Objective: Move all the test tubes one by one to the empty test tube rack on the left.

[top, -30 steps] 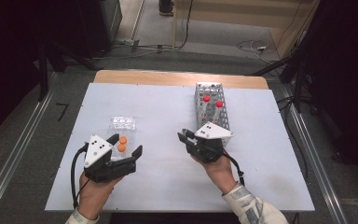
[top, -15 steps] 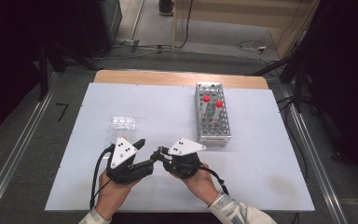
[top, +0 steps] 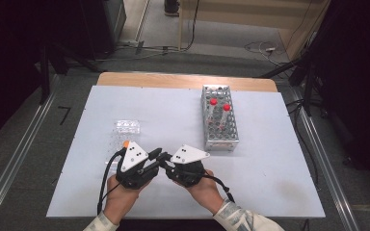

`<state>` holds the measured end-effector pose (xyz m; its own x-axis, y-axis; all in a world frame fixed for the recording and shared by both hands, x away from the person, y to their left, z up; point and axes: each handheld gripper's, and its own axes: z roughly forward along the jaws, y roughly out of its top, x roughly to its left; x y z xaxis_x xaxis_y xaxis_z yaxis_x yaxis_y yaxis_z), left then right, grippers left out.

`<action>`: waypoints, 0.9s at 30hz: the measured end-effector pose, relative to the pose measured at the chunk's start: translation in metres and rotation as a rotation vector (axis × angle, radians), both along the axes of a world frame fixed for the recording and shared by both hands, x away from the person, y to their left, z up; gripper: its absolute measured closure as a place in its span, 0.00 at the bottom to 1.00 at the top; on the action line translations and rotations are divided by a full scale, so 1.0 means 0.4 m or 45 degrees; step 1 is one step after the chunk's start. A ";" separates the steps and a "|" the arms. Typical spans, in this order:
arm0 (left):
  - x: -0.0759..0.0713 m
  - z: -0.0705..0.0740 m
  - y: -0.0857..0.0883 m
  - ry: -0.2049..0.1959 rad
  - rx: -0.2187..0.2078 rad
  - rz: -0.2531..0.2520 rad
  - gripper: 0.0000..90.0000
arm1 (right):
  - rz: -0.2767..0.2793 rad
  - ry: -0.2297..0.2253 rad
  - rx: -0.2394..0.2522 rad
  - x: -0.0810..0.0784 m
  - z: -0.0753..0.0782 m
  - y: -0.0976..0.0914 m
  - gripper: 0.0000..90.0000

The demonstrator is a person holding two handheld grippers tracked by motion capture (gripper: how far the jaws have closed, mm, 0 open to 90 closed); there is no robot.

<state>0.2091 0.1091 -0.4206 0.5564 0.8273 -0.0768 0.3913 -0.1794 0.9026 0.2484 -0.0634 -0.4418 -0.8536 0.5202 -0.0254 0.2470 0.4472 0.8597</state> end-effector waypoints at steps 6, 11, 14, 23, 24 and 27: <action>0.000 0.000 0.001 0.006 0.002 -0.001 0.84 | -0.005 -0.009 -0.004 -0.003 -0.001 0.000 0.81; -0.001 0.000 0.002 0.008 0.008 -0.003 0.85 | -0.004 -0.005 -0.004 -0.003 -0.001 0.000 0.80; -0.003 0.003 0.005 0.008 -0.001 -0.002 0.85 | 0.020 0.019 -0.005 -0.002 0.001 0.001 0.59; -0.035 0.047 0.058 0.015 -0.070 -0.018 0.85 | 0.074 0.048 -0.030 -0.009 0.008 -0.026 0.34; -0.041 0.052 0.066 0.017 -0.069 -0.018 0.85 | 0.073 0.049 -0.026 -0.009 0.009 -0.031 0.33; -0.056 0.060 0.093 0.012 -0.072 -0.003 0.85 | 0.056 0.055 -0.028 -0.009 0.011 -0.046 0.33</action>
